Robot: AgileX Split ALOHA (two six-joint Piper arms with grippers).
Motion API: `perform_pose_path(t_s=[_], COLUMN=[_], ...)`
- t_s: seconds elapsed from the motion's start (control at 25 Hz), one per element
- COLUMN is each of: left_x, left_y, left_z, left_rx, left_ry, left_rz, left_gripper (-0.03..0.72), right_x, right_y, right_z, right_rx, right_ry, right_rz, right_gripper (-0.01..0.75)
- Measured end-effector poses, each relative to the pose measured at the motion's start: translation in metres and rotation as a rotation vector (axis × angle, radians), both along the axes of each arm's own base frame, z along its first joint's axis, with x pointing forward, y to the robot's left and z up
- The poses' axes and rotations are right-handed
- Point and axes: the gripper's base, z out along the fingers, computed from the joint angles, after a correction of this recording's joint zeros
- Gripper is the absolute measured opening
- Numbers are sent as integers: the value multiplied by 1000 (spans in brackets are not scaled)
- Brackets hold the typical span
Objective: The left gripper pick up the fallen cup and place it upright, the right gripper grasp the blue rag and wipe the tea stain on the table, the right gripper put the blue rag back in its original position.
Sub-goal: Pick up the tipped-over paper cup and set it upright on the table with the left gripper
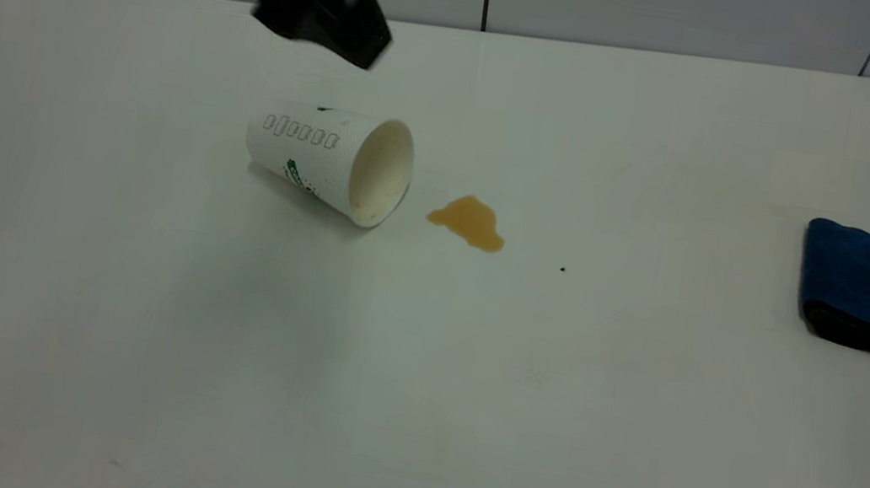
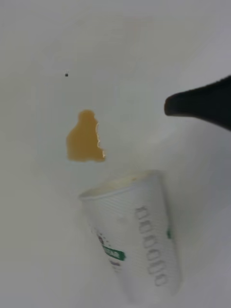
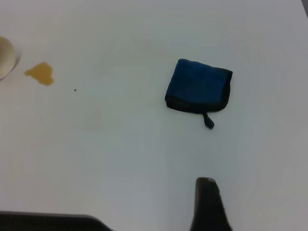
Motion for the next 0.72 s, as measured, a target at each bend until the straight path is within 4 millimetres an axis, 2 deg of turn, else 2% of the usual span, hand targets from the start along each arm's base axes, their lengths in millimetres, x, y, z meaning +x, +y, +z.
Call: perform_pose_path(t_s=[0.2,0.32,0.44,0.56,0.64,0.72], left_x=[27,43,53,57,64,73], left_y=[-37,-54,-69,-77,-73,-64], left_z=[-43,-51,-43,-20,-6,0], left_rx=[20,12,17,95,187,326], left_ry=[9,24,70,163,204,205], left_rz=[-1,-26,-123,-253,-221,-115], left_gripper=[585,585,585,585,579,569], right_x=[0,0,0,0,0,0], right_y=[0,0,0,0,0,0], right_z=[0,0,0,0,0,0], right_rx=[0,0,0,0,0,0], right_ry=[0,0,0,0,0,0], right_rz=[0,0,0,0,0,0], right_gripper=[521,519,518,518,518,518])
